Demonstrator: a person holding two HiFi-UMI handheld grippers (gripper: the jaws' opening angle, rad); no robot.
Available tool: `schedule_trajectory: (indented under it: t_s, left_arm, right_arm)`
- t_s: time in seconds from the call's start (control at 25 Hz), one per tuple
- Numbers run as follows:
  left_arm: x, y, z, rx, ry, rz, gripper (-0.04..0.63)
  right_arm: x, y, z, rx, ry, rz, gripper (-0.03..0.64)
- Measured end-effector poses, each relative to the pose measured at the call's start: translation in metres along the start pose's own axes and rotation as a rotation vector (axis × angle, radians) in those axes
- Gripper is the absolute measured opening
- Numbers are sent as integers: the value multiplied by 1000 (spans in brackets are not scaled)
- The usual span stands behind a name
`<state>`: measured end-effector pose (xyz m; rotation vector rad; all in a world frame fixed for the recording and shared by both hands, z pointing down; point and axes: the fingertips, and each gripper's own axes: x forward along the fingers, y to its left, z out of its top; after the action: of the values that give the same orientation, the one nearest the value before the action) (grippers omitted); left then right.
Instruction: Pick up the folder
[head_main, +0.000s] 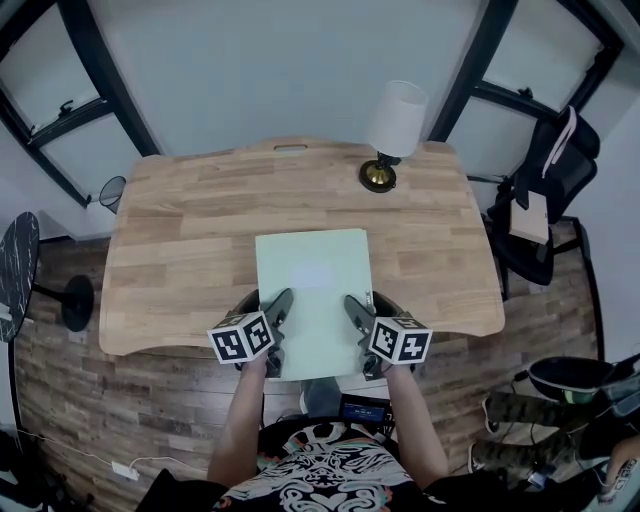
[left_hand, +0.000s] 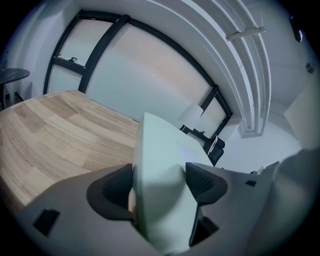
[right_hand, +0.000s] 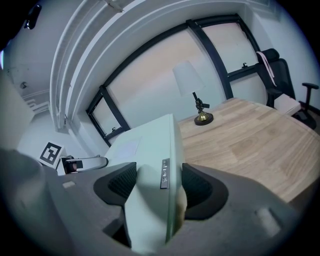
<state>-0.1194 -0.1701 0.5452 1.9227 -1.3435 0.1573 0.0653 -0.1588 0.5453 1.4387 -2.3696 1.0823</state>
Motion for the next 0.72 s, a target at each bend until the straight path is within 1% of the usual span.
schedule_trajectory:
  t_s: [0.36, 0.72]
  left_arm:
    - [-18, -17, 3, 23, -21, -41, 316]
    - [-20, -34, 1, 39, -26, -63, 316]
  right_arm:
    - [-26, 11, 3, -7, -48, -15, 273]
    - [-44, 6, 5, -5, -71, -30, 273]
